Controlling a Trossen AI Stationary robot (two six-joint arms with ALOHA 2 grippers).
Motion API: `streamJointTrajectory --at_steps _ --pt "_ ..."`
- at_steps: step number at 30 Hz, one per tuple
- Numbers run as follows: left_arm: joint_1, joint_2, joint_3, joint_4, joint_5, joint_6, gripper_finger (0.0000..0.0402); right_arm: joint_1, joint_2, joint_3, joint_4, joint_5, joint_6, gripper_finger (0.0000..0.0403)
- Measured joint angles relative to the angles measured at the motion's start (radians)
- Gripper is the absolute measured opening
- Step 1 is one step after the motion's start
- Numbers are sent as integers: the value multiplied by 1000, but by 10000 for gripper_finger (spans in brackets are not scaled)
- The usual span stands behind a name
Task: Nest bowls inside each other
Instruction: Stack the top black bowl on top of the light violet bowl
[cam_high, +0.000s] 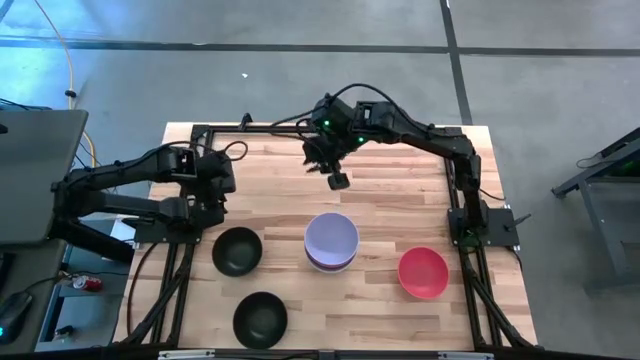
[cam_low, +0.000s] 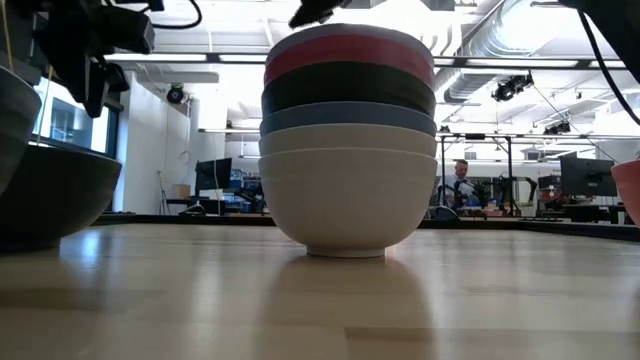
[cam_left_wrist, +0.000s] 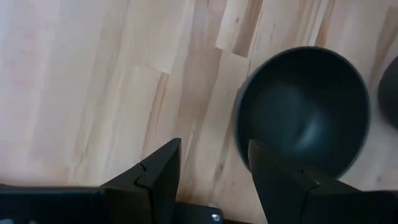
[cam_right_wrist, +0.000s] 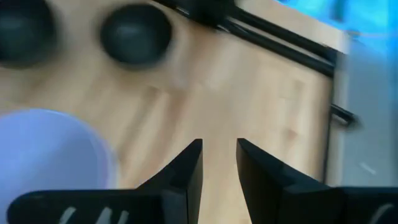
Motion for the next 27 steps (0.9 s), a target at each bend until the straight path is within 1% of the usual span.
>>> streamJointTrajectory --at_steps 2,3,5,7,10,15,19,22,27 --pt "0 17 0 0 28 -25 177 -9 -1 0 1 83 0 90" --pt "-3 25 0 0 38 -37 177 -15 -4 -1 -1 107 0 90" --pt "-22 42 0 0 32 -64 177 -29 -11 -1 11 115 -1 90" --pt "-56 56 -3 15 4 -94 177 -49 -26 -1 37 100 2 90" --pt "-131 71 -33 76 -44 -146 177 -82 -55 -1 110 14 42 90" --pt "-247 105 -106 165 -101 -226 177 -147 -115 -1 258 -197 134 90" --pt "-320 129 -142 203 -149 -288 177 -177 -151 -1 362 -335 196 90" --pt "-362 143 -151 227 -171 -327 177 -178 -174 -1 388 -382 199 90" --pt "-407 166 -156 246 -202 -355 177 -178 -193 0 378 -385 190 90"
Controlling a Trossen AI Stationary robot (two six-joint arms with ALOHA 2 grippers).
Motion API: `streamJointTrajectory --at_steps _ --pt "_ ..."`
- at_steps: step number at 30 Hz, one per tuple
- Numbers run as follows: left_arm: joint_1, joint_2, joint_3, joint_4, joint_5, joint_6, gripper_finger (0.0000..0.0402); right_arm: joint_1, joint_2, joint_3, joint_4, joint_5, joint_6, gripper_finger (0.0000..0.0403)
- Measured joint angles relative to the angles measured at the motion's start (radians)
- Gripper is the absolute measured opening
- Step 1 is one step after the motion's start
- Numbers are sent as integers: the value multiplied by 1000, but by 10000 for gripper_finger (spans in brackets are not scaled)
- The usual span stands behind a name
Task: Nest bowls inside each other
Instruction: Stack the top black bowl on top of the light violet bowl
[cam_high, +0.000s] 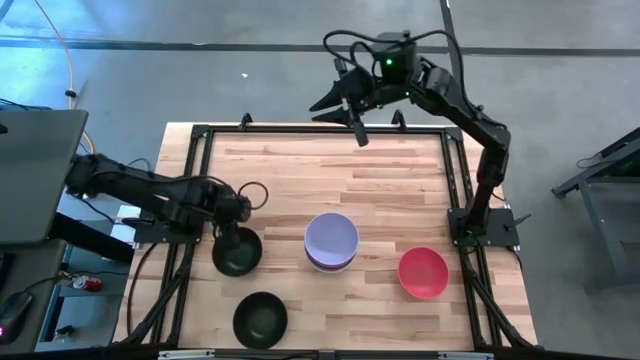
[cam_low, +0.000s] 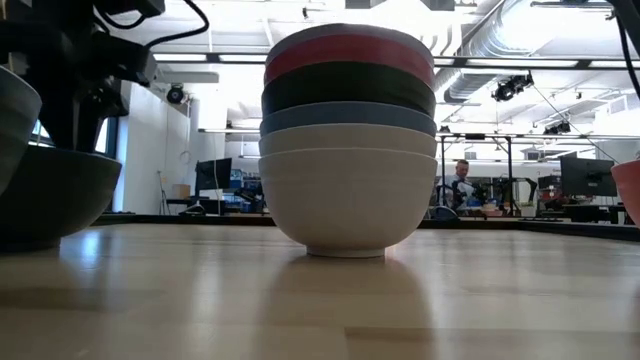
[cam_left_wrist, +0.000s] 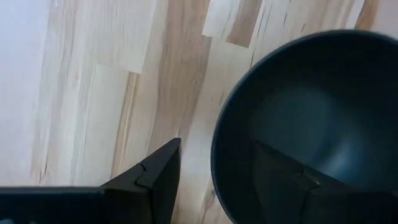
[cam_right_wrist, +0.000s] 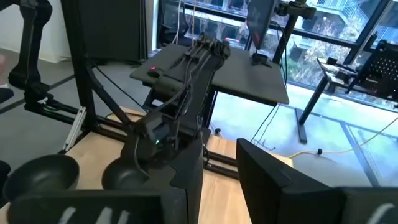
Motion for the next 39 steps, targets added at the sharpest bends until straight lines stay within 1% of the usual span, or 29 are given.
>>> streamJointTrajectory --at_steps 6,14,17,21,24,28,29,35,39 --pt "-5 49 0 10 -3 -7 177 0 -8 0 -15 0 0 90" --pt "-5 135 0 29 0 27 177 0 -8 0 -52 -1 -1 90" --pt "-5 152 0 39 1 39 170 0 -8 0 -59 -7 -1 90" --pt "-4 160 0 48 4 48 137 0 -8 0 -80 -7 -12 90" --pt "-3 159 0 48 4 53 93 0 -8 0 -95 -7 -15 90" --pt "-3 159 0 47 4 69 22 0 -8 0 -111 -8 -16 90" --pt "-3 159 0 45 5 76 13 0 -8 0 -114 -8 -16 90" --pt "33 158 2 48 18 108 8 1 -8 0 -122 -22 -11 90" --pt "88 158 2 48 64 164 4 1 -8 0 -133 -53 -9 90"
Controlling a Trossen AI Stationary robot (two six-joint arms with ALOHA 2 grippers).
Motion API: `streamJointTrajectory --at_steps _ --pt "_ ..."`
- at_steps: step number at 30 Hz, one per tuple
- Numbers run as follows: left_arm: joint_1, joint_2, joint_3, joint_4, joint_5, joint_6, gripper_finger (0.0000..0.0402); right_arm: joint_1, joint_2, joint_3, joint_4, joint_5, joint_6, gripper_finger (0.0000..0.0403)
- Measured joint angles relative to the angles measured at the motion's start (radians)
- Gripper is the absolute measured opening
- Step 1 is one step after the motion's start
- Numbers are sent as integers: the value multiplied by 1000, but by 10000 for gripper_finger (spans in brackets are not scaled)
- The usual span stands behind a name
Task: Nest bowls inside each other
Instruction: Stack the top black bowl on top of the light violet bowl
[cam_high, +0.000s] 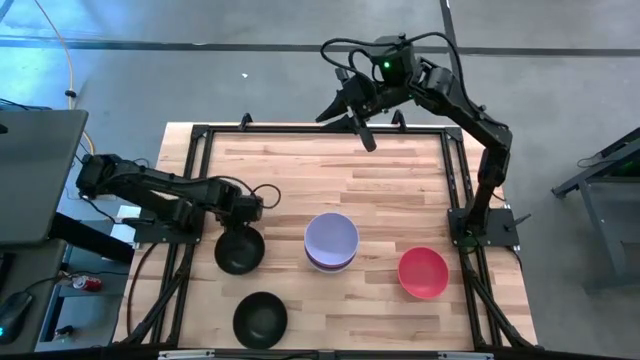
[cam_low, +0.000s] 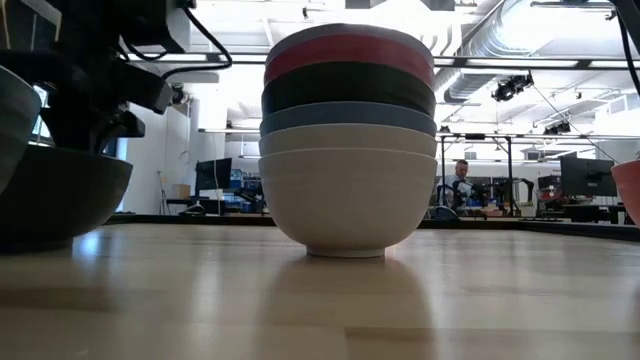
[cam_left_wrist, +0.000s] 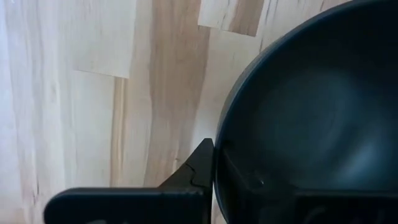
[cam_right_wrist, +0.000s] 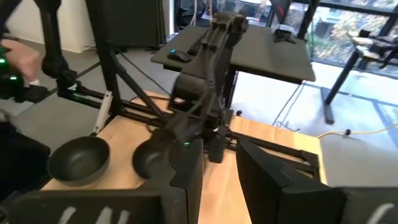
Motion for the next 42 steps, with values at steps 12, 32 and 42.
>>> streamJointTrajectory --at_steps 12,32,42 --pt "260 0 84 -44 46 237 1 -1 -81 0 -52 -9 -10 90" --pt "418 30 556 -330 110 349 0 -8 -272 0 -157 -7 -67 90" --pt "341 247 862 -453 123 326 0 -8 -282 0 -283 -3 -157 90"
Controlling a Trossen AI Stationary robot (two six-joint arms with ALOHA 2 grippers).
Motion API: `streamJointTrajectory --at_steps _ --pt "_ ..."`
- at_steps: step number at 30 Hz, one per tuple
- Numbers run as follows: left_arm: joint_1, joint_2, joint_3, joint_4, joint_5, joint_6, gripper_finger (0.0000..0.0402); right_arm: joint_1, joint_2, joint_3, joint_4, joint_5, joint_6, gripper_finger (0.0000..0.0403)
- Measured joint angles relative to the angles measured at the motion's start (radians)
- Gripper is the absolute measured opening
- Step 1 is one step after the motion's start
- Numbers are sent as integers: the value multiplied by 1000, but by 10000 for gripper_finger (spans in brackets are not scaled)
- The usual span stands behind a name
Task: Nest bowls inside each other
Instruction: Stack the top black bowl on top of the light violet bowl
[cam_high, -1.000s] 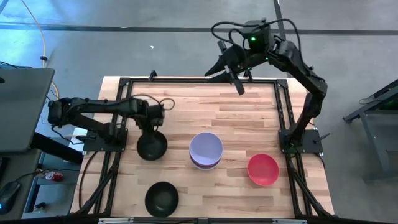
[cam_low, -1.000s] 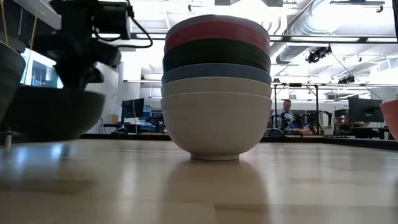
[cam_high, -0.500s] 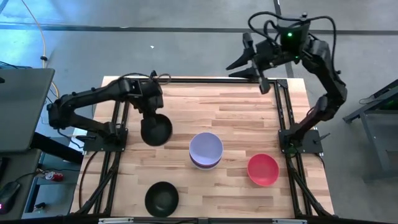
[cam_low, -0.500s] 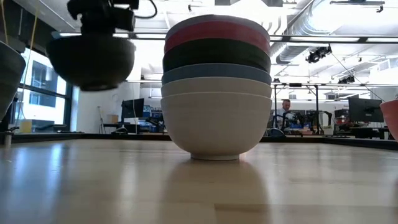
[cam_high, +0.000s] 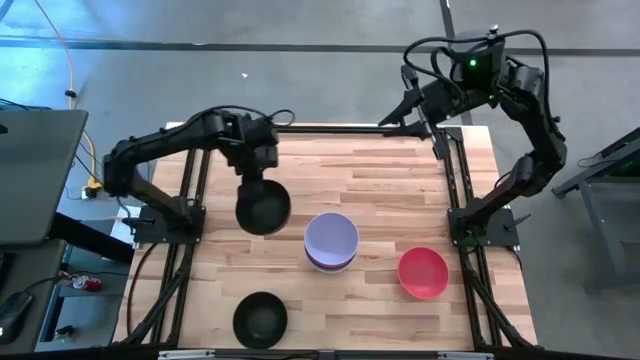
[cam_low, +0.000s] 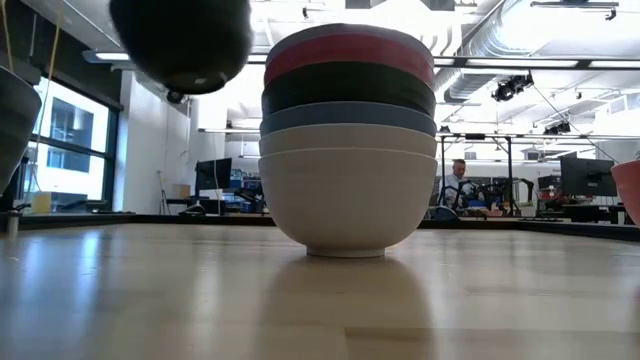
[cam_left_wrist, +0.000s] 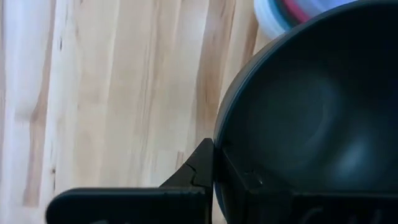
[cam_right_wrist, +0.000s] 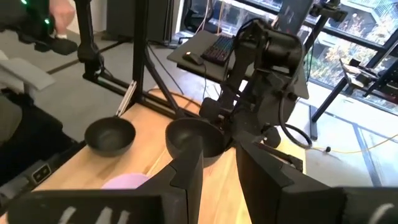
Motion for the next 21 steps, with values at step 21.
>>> streamJointTrajectory --at_steps 21 --pt "-81 438 587 -101 114 133 0 0 0 0 -68 0 -37 90"
